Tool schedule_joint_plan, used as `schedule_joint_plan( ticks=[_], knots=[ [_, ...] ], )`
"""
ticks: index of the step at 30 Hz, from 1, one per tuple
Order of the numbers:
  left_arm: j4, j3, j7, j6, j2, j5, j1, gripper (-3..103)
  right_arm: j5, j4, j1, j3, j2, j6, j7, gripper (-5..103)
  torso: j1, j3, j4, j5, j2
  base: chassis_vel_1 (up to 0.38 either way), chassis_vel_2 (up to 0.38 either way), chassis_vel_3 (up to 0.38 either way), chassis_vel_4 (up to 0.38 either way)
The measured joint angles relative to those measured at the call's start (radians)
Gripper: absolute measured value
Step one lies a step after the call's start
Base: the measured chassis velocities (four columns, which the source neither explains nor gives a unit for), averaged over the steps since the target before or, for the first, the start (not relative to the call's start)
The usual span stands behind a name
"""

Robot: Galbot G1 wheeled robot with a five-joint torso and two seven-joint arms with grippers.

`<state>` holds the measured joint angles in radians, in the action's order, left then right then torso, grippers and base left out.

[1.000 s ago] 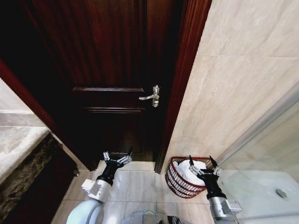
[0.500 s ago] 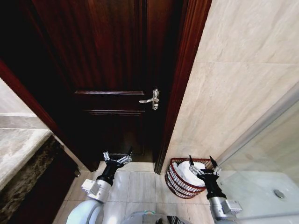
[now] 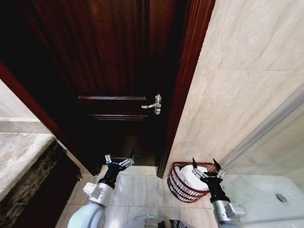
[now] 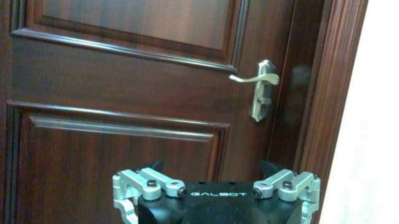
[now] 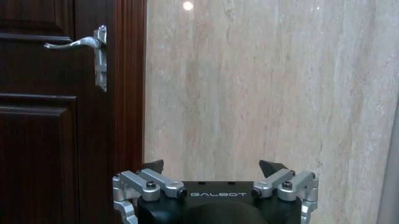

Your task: Discard the used towel into the hamper.

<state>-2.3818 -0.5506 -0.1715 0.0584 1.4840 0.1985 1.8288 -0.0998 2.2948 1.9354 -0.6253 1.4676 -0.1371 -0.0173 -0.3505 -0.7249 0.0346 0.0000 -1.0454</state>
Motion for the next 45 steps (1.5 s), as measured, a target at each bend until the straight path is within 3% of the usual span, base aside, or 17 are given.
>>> schedule_joint_plan(
  ticks=[45],
  knots=[
    [0.0, 0.0, 0.0, 0.0, 0.0, 0.0, 0.0, 100, 0.0, 0.0, 0.0, 0.0, 0.0, 0.0, 0.0, 100, -0.111, -0.133, 0.0, 0.0, -0.244, 0.0, 0.0, 0.0, 0.0]
  ],
)
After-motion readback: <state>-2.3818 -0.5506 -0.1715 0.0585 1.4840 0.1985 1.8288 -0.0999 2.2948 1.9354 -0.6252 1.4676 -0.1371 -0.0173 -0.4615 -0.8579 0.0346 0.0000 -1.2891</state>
